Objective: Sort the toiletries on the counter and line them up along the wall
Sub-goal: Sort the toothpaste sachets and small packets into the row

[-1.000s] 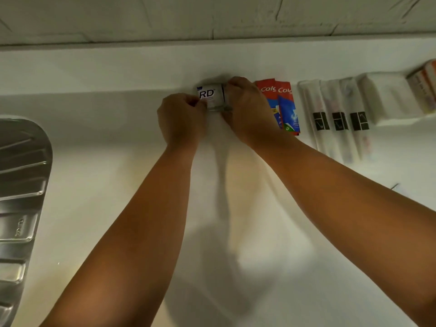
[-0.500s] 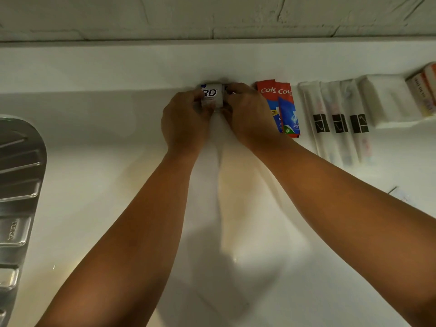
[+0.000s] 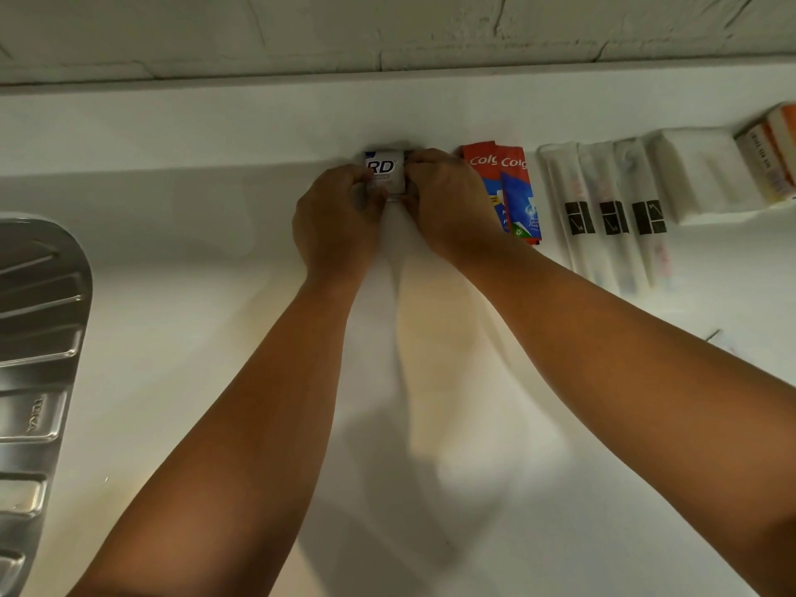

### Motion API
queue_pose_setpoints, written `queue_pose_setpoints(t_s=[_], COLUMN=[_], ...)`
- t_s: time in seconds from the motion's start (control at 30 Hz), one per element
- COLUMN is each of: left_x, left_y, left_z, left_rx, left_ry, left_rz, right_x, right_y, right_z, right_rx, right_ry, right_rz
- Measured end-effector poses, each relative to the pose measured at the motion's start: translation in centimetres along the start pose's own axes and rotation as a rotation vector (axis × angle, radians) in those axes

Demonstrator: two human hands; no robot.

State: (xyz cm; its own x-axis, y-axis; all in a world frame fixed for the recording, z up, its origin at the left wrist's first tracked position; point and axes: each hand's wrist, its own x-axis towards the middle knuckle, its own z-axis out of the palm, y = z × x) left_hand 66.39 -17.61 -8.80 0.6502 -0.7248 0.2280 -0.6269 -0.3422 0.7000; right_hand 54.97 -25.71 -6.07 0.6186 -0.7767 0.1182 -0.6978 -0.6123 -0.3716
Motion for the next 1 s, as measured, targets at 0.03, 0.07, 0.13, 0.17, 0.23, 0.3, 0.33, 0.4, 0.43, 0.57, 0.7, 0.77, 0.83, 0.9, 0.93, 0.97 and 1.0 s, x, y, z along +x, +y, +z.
queue_pose_setpoints(t_s=[0.03, 0.07, 0.13, 0.17, 0.23, 0.3, 0.33, 0.4, 0.43, 0.57, 0.7, 0.77, 0.83, 0.9, 0.93, 0.97, 1.0], left_x=[-0.1, -0.2, -0.4, -0.6, -1.1, -2.0, -2.5, -3.9, -4.8, -9.2, -14.0, -16.3, -18.4, -20.5, -21.2, -21.9, -22.6], left_y=[0.1, 0.2, 0.3, 0.3, 0.4, 0.8, 1.3, 2.3, 3.0, 5.7, 8.4, 10.3, 12.4, 14.5, 14.9, 15.4, 16.1], left_z=[0.0, -0.1, -0.3, -0.4, -0.6, -0.9, -1.1, -1.4, -1.5, -1.1, 0.6, 1.8, 3.1, 4.6, 5.1, 5.7, 6.4], left_rx=[-0.001, -0.007, -0.015, -0.016, -0.035, -0.057, -0.061, -0.056, -0.056, -0.095, -0.158, -0.187, -0.219, -0.207, -0.172, -0.129, -0.088], left_ry=[0.004, 0.006, 0.011, 0.018, 0.037, 0.031, 0.012, -0.029, -0.039, -0.114, -0.199, -0.244, -0.299, -0.354, -0.376, -0.39, -0.396], left_rz=[-0.002, -0.008, -0.017, -0.014, -0.007, 0.014, 0.021, 0.028, 0.039, 0.043, 0.049, 0.069, 0.066, 0.087, 0.111, 0.141, 0.177], right_x=[0.0, 0.0, -0.2, -0.5, -1.4, -2.8, -3.6, -5.5, -6.7, -11.7, -17.4, -20.1, -22.7, -25.1, -25.8, -26.4, -27.1], right_y=[0.0, 0.0, -0.1, -0.1, 0.0, 0.3, 0.5, 0.8, 1.2, 3.1, 6.4, 8.8, 11.4, 14.1, 15.0, 15.9, 16.9], right_z=[-0.2, -0.4, -1.1, -1.5, -2.4, -3.2, -3.5, -4.2, -4.5, -6.0, -7.6, -8.3, -9.3, -10.6, -10.8, -11.0, -11.5], right_rx=[-0.003, -0.002, -0.011, -0.017, -0.021, 0.021, 0.059, 0.113, 0.127, 0.187, 0.241, 0.224, 0.192, 0.157, 0.139, 0.125, 0.112], right_ry=[-0.005, -0.013, -0.026, -0.026, -0.008, 0.057, 0.102, 0.166, 0.187, 0.23, 0.236, 0.232, 0.213, 0.183, 0.164, 0.146, 0.126], right_rz=[0.011, 0.021, 0.024, 0.026, 0.03, 0.016, 0.003, -0.025, -0.034, -0.029, 0.024, 0.073, 0.113, 0.158, 0.174, 0.183, 0.193])
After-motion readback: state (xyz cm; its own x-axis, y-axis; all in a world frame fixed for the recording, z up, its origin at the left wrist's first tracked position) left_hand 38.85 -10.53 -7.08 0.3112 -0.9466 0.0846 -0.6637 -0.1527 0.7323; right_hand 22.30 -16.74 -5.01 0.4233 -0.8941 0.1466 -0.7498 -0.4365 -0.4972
